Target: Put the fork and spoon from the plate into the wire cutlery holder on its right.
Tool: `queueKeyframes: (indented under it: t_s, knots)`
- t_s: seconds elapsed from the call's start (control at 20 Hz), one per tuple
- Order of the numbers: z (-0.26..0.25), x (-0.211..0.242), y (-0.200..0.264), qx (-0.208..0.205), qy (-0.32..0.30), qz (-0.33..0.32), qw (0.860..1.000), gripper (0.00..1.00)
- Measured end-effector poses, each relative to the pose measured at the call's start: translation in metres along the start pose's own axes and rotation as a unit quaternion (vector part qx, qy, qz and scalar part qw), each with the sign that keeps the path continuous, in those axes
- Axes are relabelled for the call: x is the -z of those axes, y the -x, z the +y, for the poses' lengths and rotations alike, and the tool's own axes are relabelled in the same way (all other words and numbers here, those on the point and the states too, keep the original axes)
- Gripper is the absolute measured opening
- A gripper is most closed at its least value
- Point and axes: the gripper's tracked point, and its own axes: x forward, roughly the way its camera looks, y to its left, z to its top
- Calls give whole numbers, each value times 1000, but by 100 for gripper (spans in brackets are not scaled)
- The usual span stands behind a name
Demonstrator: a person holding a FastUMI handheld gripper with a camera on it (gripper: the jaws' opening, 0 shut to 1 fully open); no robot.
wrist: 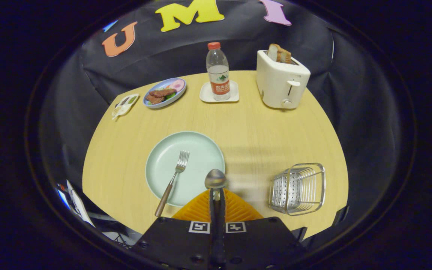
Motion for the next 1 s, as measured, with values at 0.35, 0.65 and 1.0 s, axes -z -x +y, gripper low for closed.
queueKeyframes:
  t_s: [0.35,0.65,1.0]
  knots:
    - [-64,-21,79,11,-35,14,999,0]
    - [-120,-5,101,45,-59,29,997,0]
    - [-137,15,62,50,-93,63,992,0]
